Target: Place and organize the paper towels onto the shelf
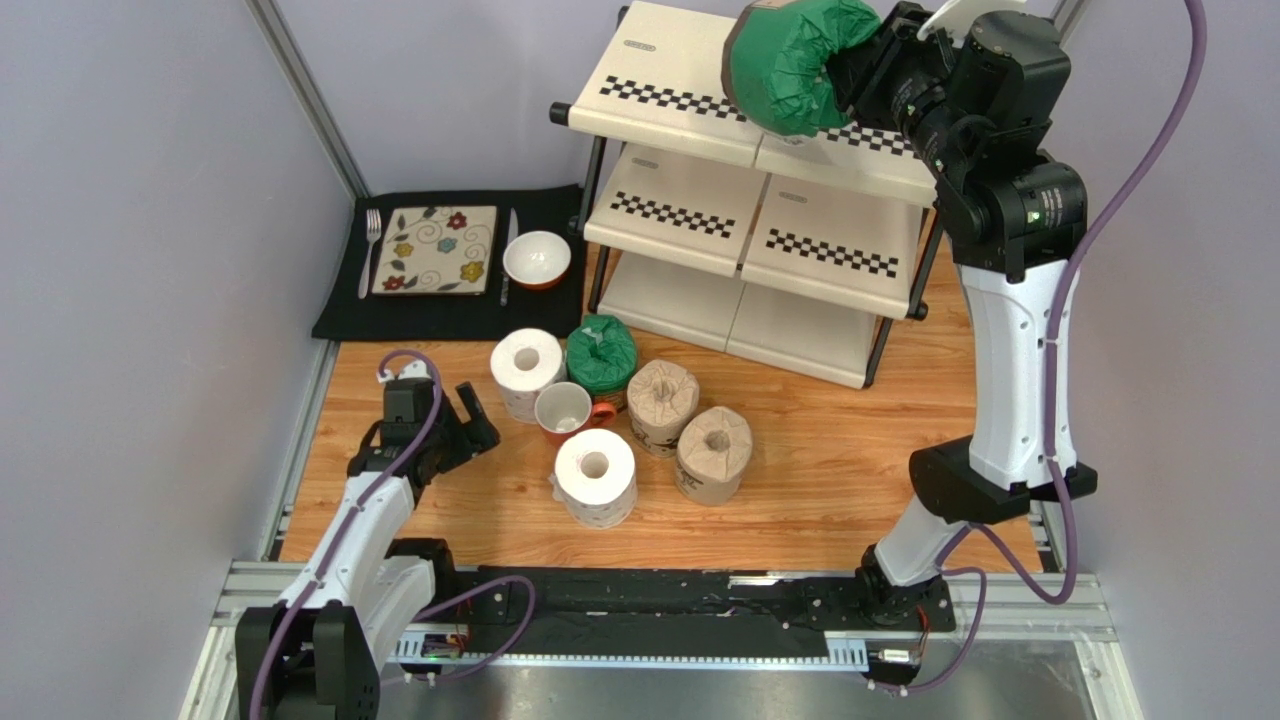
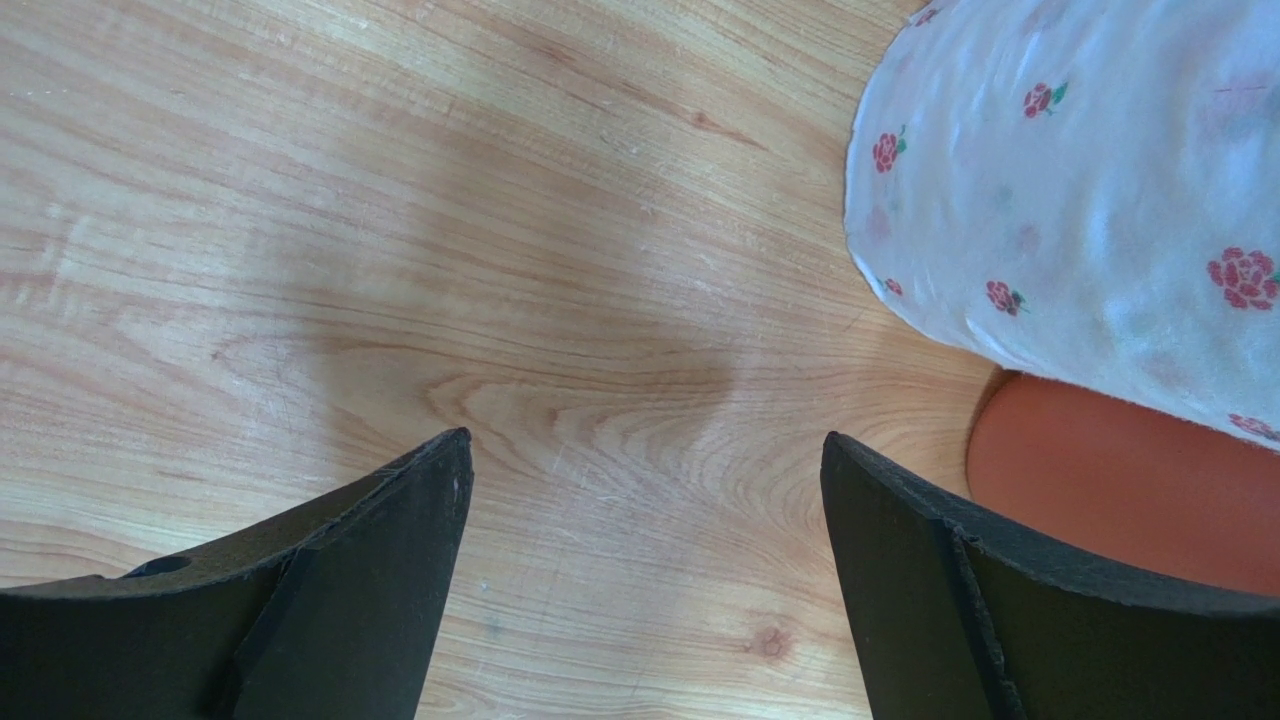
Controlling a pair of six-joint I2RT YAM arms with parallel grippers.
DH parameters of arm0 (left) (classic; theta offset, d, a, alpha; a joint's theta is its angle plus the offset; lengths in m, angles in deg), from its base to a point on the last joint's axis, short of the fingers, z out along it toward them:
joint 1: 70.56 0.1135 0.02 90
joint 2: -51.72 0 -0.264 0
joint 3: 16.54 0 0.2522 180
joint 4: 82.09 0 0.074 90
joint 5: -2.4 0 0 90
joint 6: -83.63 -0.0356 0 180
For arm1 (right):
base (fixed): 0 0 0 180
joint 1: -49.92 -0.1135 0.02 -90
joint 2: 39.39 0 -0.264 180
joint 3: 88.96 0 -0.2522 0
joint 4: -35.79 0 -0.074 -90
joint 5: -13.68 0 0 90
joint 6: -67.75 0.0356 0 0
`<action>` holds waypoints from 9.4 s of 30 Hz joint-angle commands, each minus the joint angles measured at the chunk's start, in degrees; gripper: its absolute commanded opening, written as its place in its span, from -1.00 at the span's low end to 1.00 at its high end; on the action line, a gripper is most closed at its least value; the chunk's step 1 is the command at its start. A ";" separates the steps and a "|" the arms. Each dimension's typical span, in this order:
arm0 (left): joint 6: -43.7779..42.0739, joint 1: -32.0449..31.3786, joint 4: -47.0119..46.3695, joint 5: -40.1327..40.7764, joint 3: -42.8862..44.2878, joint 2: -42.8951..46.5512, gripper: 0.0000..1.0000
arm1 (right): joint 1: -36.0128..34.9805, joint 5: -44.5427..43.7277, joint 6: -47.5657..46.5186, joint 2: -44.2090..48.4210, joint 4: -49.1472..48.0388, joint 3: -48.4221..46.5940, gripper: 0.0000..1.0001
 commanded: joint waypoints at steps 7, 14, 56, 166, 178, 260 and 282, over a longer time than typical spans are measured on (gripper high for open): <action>-0.67 0.10 0.37 0.44 2.10 0.32 0.89 | 0.25 1.24 -1.55 -2.83 -7.27 -1.18 -0.63; -0.40 0.10 0.28 0.35 2.19 0.41 0.89 | 0.25 1.68 -2.16 -3.01 -9.20 0.22 -0.61; -1.19 0.10 0.81 0.62 1.49 0.67 0.89 | 0.25 8.54 1.26 -7.31 -22.81 3.57 0.46; -4.62 0.19 1.42 -2.99 0.08 -0.12 0.89 | -31.13 -7.52 -9.01 25.20 -21.77 37.50 -0.21; -4.45 0.19 1.34 -3.43 -0.01 -0.56 0.89 | -29.02 -41.91 -25.45 23.19 -24.67 24.49 -0.15; -4.53 0.10 1.51 -3.69 0.08 -0.82 0.89 | 16.16 -3.20 9.09 -1.39 -27.40 14.69 0.31; -4.53 0.10 1.69 -3.69 -0.01 -0.91 0.89 | 21.43 16.18 4.07 -11.27 -26.34 8.75 0.35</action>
